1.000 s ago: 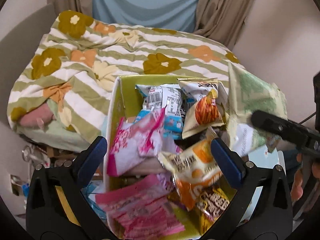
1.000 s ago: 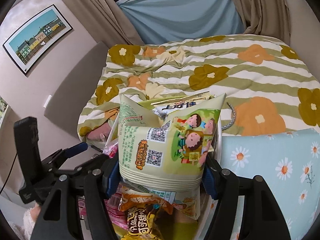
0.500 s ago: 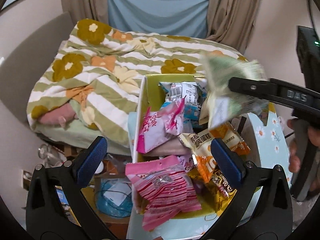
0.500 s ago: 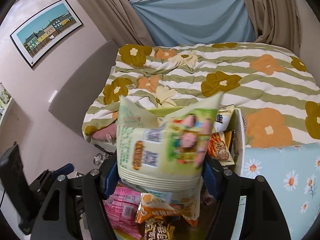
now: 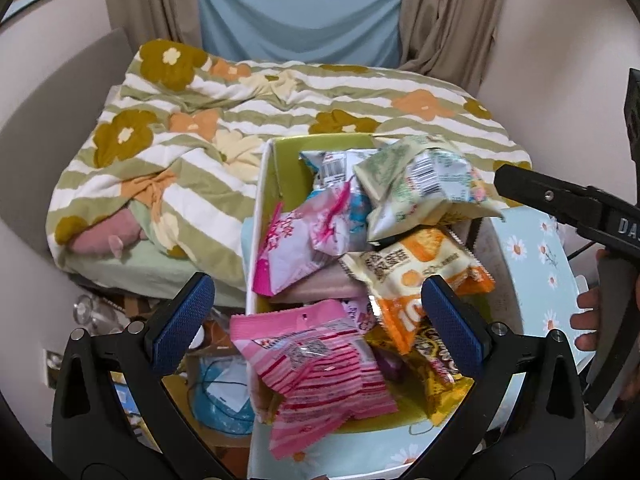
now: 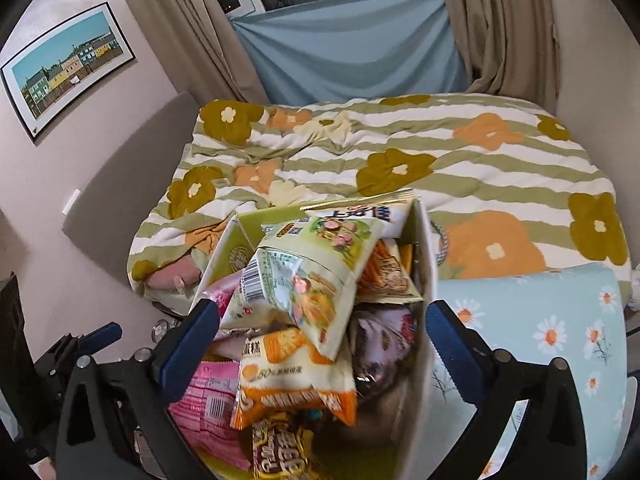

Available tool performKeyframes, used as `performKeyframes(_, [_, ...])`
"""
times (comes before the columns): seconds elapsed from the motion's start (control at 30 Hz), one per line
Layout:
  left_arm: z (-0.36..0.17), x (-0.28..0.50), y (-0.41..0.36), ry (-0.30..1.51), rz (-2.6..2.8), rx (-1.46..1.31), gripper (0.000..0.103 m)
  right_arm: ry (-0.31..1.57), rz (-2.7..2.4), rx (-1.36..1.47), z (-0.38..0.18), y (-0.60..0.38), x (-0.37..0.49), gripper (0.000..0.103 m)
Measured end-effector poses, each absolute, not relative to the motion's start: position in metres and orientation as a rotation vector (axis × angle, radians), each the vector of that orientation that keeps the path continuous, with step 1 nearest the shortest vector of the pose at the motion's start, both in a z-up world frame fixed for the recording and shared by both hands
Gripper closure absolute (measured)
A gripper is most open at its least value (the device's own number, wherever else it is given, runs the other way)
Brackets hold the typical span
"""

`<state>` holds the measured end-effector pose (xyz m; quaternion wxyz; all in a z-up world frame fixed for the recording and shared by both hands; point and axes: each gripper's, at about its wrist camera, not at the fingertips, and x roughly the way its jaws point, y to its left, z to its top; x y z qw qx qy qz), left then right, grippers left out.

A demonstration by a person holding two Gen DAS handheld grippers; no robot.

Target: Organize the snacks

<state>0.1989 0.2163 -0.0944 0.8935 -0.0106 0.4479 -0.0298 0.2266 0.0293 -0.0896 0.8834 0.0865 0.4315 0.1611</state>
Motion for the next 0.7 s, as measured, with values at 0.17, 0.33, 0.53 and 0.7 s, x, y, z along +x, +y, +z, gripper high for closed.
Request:
performKeyframes(0.17, [-0.07, 0.177, 0.191, 0.865, -0.055, -0.008, 0.0, 0.835, 0.347, 0.188, -0.064, 0.01, 0.205, 0.0])
performKeyframes(0.33, [-0.043, 0.152, 0.162, 0.802, -0.052, 0.001, 0.0, 0.744, 0.335, 0.157, -0.029, -0.016, 0.169, 0.0])
performKeyframes(0.53, [-0.01, 0.108, 0.124, 0.688, -0.055, 0.008, 0.0, 0.674, 0.227, 0.117, 0.0, -0.06, 0.113, 0.0])
performKeyframes(0.7, [0.002, 0.069, 0.106, 0.612, -0.039, 0.031, 0.0, 0.638, 0.133, 0.073, 0.005, -0.087, 0.072, 0.0])
